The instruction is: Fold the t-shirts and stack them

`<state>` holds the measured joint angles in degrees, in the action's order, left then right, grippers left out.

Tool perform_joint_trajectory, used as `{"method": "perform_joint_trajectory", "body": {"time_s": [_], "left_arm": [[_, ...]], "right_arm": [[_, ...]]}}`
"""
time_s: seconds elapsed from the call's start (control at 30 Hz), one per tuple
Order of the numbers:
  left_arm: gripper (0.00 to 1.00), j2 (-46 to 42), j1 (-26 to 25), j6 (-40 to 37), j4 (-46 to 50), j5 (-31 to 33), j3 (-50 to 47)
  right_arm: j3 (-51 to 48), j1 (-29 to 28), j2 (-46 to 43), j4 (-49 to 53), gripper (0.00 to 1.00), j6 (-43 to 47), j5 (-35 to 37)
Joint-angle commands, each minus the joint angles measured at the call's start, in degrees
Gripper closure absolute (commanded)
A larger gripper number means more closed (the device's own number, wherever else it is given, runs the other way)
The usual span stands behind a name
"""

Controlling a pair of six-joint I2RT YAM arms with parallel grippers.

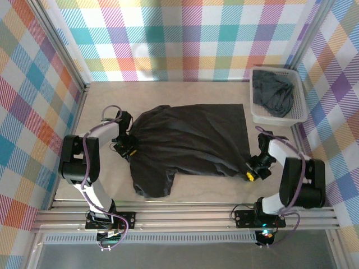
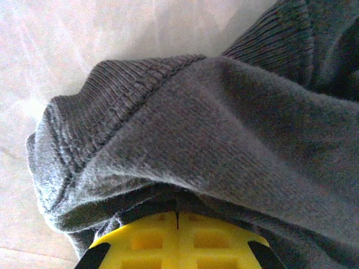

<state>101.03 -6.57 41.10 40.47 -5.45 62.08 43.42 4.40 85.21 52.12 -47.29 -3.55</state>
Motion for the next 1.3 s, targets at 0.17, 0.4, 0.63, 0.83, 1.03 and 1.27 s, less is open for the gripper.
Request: {"method": "perform_joint_trajectory", "body": {"time_s": [0.17, 0.4, 0.63, 0.83, 1.03, 1.27], "left_arm": [[0.94, 10.69, 6.54, -0.90, -2.19, -1.14, 7.26], [0.75, 13.36, 8.94, -5.94, -8.41, -8.31, 17.63], [0.59, -7.59, 5.90, -1.96, -1.77, 2.99, 4.07], [0.52, -18.45, 7.18, -2.50, -0.20, 3.82, -10.02], [0.52, -14.70, 8.23, -6.35, -7.65, -0.43, -5.83], [0.54, -4.45, 8.63, -9.36, -14.68, -2.51, -0.85]], "right_arm": [[15.38, -2.80, 17.28, -10.71, 1.00, 0.49, -1.05], [31.44, -3.85, 24.93, -8.18, 1.00, 2.27, 1.73], [25.71, -3.81, 14.45, -6.51, 1.00, 3.80, 6.18], [17.16, -3.80, 6.32, -6.31, 1.00, 5.22, 4.71], [15.14, -3.80, 5.19, -6.37, 1.00, 7.20, 4.11], [14.34, -3.79, 4.82, -6.67, 1.00, 6.88, 3.16]]}}
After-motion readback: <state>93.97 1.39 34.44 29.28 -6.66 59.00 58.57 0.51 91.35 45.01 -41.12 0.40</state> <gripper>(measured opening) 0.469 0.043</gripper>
